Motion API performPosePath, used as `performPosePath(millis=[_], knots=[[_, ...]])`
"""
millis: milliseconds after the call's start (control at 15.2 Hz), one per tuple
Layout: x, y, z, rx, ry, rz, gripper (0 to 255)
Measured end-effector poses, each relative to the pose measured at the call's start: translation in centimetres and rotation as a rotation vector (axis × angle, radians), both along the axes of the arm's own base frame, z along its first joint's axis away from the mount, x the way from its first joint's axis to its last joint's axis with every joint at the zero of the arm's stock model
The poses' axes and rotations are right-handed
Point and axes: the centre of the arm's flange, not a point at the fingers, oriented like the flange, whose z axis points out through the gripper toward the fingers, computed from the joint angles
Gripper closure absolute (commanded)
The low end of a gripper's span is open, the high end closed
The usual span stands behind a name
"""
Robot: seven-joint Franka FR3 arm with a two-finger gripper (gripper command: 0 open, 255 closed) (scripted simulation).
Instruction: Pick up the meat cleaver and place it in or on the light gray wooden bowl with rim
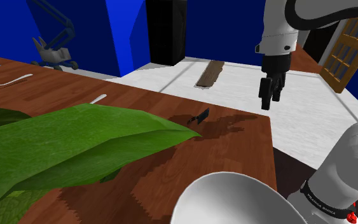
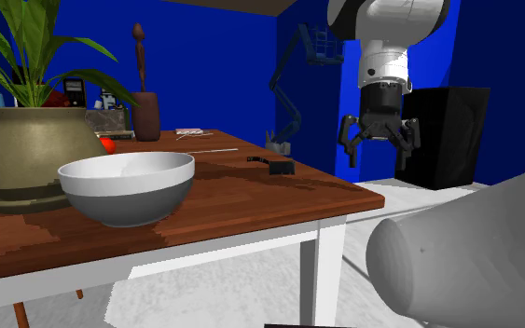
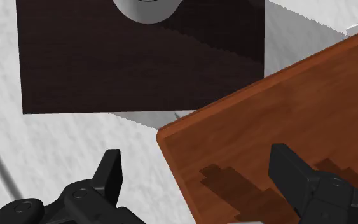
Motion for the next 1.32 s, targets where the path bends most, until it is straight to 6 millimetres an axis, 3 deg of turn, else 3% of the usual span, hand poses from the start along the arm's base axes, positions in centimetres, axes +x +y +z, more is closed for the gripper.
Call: performPosePath(millis=[132, 660, 1056, 1320], knots=[[-0.1, 0.6, 0.0, 0.0, 0.001, -0.025, 0], [1.5, 8.1, 0.2, 0.007, 0.029, -0.507, 0], [5.3, 13.4, 0.2, 0.013, 0.054, -0.896, 0], [8.4, 15.7, 0.4, 0.016, 0.07, -1.157, 0]])
